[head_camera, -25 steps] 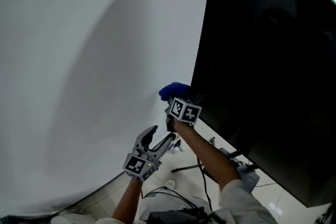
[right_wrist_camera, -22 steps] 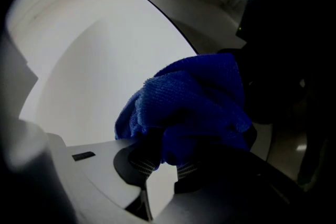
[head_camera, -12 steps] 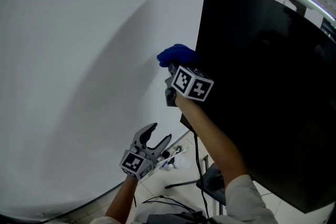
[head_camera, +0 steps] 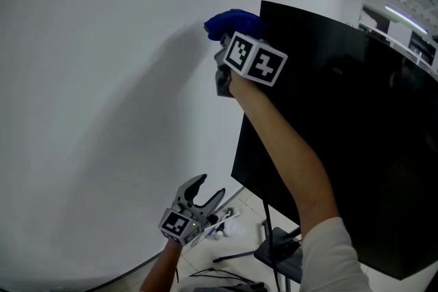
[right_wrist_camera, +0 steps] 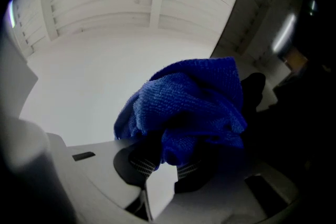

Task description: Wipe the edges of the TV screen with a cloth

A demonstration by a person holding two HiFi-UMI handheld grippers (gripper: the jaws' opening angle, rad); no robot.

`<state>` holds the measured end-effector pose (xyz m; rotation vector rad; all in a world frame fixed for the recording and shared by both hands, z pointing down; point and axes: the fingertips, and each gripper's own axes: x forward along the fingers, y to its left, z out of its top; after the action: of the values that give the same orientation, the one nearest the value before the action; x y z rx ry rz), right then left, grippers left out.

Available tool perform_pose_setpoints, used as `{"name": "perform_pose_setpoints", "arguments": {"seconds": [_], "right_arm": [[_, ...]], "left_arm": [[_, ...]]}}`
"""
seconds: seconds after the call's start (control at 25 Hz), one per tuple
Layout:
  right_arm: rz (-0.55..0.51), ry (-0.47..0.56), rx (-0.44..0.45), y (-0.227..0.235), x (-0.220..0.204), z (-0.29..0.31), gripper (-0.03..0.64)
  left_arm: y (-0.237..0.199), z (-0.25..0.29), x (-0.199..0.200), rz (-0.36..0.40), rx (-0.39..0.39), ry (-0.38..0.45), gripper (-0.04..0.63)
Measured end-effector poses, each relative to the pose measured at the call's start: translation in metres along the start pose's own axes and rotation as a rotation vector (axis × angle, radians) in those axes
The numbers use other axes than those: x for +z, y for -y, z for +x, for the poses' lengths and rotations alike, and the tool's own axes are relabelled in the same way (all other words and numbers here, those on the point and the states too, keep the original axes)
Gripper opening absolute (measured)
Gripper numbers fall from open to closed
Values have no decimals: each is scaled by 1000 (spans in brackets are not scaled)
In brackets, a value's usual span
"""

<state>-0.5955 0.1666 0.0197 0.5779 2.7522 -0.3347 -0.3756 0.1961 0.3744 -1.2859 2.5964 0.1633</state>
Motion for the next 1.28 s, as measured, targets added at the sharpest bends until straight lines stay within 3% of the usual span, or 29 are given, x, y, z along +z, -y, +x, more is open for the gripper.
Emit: {"name": "perform_pose_setpoints", "arguments": {"seconds": [0.08, 0.16, 0.32, 0.44, 0.6, 0.76, 0.84, 0.96, 1.28], "right_arm": [[-26, 14, -10, -6, 40, 12, 77], [-21, 26, -5, -11, 63, 18, 77], [39, 33, 23, -10, 63, 17, 77], [62, 45, 37, -13, 66, 13, 77], [77, 51, 67, -28, 72, 3, 77], [102, 61, 98, -44, 82, -8, 77], [156, 73, 113, -47, 87, -17, 77], [265, 67, 116, -29, 111, -42, 77], [163, 133, 46, 6, 187, -150, 77]], "left_arm": [[0, -1, 16, 8, -1, -4, 252], [-4, -5, 7, 30, -4, -15, 250], [-6, -9, -14, -33, 17, -5, 250], [-12, -12, -33, -24, 5, -6, 252], [-9, -13, -26, -59, -8, 2, 252], [-10, -18, -39, -41, -57, -2, 252], [-14, -21, -44, -56, -66, -3, 251], [12, -5, -30, -82, -100, -9, 252], [98, 36, -22, -116, -236, -4, 250]]}}
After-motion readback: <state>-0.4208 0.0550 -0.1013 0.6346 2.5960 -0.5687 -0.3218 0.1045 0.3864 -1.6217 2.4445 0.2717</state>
